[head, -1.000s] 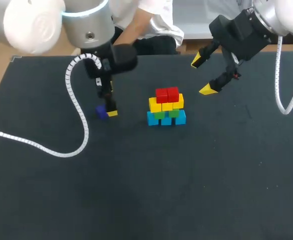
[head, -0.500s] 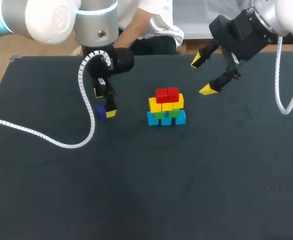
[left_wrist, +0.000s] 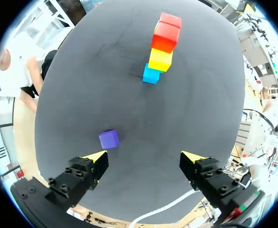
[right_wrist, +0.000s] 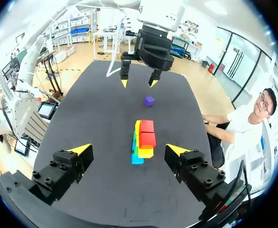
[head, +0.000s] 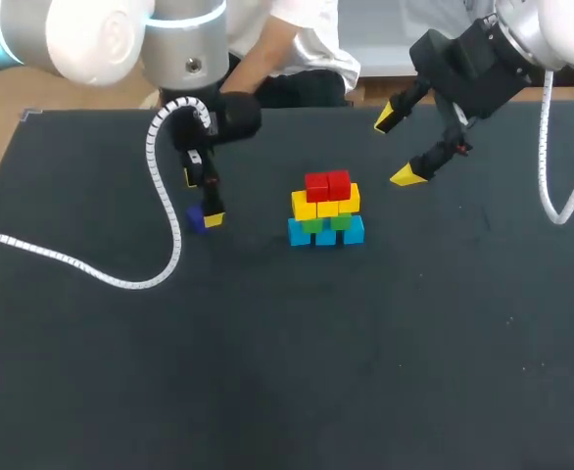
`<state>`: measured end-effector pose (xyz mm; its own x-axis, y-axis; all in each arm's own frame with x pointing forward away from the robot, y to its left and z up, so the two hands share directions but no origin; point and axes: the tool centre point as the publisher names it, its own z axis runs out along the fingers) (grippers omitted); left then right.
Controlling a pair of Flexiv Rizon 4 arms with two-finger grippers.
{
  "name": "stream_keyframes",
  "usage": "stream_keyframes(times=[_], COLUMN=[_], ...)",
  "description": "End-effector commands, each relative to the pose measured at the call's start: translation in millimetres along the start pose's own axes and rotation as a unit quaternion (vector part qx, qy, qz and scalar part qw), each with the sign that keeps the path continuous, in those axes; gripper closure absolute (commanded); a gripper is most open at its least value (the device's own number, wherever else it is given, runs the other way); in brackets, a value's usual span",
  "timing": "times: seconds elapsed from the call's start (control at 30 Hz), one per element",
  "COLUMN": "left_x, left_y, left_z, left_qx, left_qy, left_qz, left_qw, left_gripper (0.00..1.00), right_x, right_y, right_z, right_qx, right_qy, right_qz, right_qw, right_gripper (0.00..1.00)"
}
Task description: Place the blue cubes, place green cubes on the blue cubes, place the yellow cubes on the green cubes, then place the red cubes on the yellow cubes, and place purple cube on the red cubes.
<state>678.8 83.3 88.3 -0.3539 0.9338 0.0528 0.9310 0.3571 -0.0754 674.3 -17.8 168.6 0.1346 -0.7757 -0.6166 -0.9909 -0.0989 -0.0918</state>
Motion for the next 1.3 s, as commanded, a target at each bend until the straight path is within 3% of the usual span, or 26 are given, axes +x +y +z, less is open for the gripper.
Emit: stream_keyframes(times=[0.03,0.23,0.3,0.7,0.73,0.8,1.07,1.3], left_x=[0.1,0.1,-1.6,17.7,19.8,22.2,33.5,33.7], left_y=[0.5,0.5,1.8,15.2,17.0,21.3,41.4,52.1], left_z=[-0.8,-0.8,-0.3,20.5,23.5,28.8,39.8,42.8], left_qx=[0.0,0.0,-0.005,-0.032,-0.044,-0.06,-0.019,0.019], left_qy=[0.001,0.001,-0.011,0.023,-0.003,0.013,-0.018,-0.013], left_qz=[0.0,0.0,-0.019,-0.081,-0.072,-0.053,-0.062,-0.065], left_qw=[1.0,1.0,1.0,0.996,0.996,0.997,0.998,0.998], left_gripper=[0.0,0.0,0.0,0.0,0.0,0.0,0.0,0.0], right_x=[0.0,0.0,0.0,0.0,0.0,0.0,0.0,0.0], right_y=[0.1,0.1,0.1,0.1,0.1,0.1,0.1,0.1], right_z=[-0.1,-0.1,-0.1,-0.1,-0.1,-0.1,-0.1,-0.1], right_qx=[0.0,0.0,0.0,0.0,0.0,0.0,0.0,0.0], right_qy=[0.0,0.0,0.0,0.0,0.0,0.0,0.0,0.0], right_qz=[0.0,0.0,0.0,0.0,0.0,0.0,0.0,0.0], right_qw=[1.0,1.0,1.0,1.0,1.0,1.0,1.0,1.0], right_gripper=[0.0,0.0,0.0,0.0,0.0,0.0,0.0,0.0])
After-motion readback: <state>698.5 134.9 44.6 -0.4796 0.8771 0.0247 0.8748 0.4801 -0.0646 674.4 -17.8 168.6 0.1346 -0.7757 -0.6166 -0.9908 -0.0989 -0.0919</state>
